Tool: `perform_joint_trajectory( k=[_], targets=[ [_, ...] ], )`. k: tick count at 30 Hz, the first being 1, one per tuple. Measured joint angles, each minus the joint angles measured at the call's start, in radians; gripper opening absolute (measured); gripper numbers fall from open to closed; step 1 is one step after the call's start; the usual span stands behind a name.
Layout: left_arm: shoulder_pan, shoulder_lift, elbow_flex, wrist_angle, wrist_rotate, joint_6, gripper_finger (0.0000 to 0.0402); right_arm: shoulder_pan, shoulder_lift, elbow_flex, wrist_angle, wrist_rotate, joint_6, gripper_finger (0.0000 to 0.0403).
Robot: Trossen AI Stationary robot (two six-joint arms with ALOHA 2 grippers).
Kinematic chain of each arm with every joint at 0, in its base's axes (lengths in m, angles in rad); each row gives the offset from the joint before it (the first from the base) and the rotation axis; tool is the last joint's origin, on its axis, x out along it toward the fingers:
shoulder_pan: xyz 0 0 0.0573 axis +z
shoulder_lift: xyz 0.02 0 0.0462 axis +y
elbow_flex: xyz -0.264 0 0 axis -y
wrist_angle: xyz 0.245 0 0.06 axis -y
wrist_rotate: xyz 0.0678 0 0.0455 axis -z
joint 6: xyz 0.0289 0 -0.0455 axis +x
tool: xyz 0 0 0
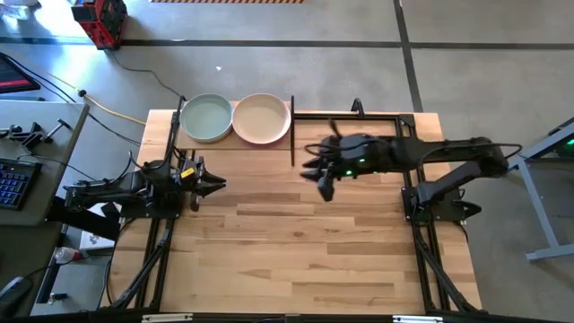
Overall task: Place and stack plates onto a shelf
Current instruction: Return to Home Position
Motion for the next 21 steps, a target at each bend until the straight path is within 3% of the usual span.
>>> perform_joint_trajectory(
  k=[5,14,21],
  targets=[
    [0.000,0.000,0.000,0.000,0.000,0.047,0.0062,-0.002,-0.129,-0.127,0.058,0.029,-0.038,0.0133],
    [0.000,0.000,0.000,0.000,-0.004,0.021,0.0062,-0.035,-0.402,-0.585,0.490,-0.017,-0.067,0.0133],
    [0.000,0.000,0.000,0.000,-0.004,0.021,0.0062,-0.063,-0.585,-0.795,0.521,-0.021,-0.092,0.0133]
  ],
)
